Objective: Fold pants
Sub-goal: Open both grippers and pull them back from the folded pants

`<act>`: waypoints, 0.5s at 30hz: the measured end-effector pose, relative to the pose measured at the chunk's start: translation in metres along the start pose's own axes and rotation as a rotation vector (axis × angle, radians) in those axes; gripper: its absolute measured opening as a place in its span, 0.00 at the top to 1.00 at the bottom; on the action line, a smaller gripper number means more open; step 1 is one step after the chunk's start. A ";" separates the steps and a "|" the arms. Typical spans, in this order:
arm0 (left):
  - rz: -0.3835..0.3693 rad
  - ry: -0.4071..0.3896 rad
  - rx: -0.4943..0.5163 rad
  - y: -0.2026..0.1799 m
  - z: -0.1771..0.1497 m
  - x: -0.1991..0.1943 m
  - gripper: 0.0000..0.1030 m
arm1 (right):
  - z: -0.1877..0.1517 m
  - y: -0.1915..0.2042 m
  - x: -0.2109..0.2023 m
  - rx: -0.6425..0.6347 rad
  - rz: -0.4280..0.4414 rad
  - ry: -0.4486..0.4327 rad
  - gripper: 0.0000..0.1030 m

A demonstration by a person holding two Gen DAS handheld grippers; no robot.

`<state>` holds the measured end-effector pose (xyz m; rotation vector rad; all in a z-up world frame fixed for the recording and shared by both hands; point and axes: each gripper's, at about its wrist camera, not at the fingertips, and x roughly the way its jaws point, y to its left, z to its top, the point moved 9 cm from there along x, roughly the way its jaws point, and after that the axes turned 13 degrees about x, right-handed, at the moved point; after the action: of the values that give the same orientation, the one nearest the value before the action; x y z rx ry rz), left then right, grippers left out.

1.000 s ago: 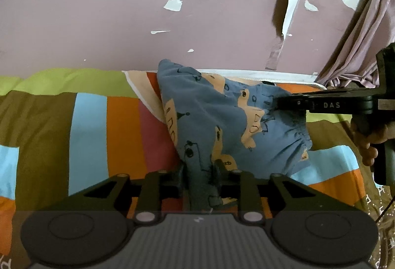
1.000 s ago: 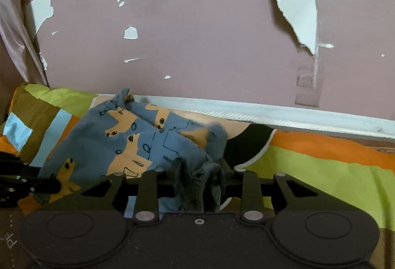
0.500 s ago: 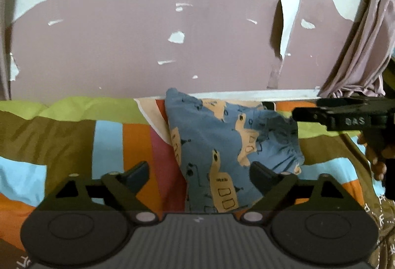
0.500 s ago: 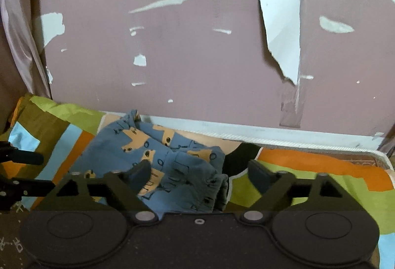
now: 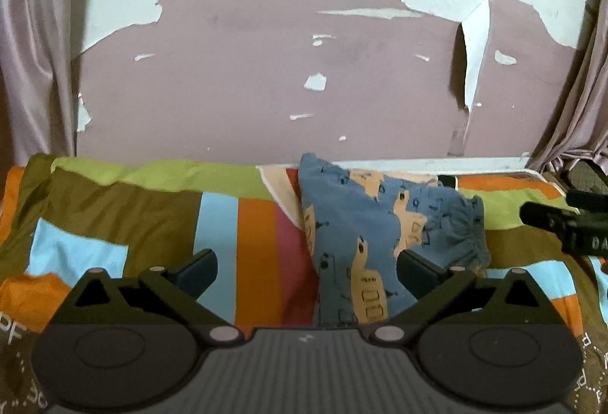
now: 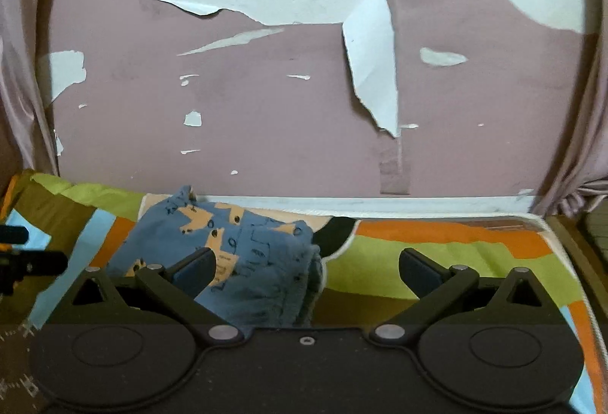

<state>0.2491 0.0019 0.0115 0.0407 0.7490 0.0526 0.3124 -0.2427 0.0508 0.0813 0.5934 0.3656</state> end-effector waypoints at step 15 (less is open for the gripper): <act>0.063 -0.045 -0.092 0.019 -0.036 -0.040 0.00 | -0.043 0.022 -0.059 0.102 0.035 -0.045 0.01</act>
<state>0.1946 0.0193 0.0137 -0.0223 0.6996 0.1456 0.2357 -0.2446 0.0507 0.1981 0.5667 0.3668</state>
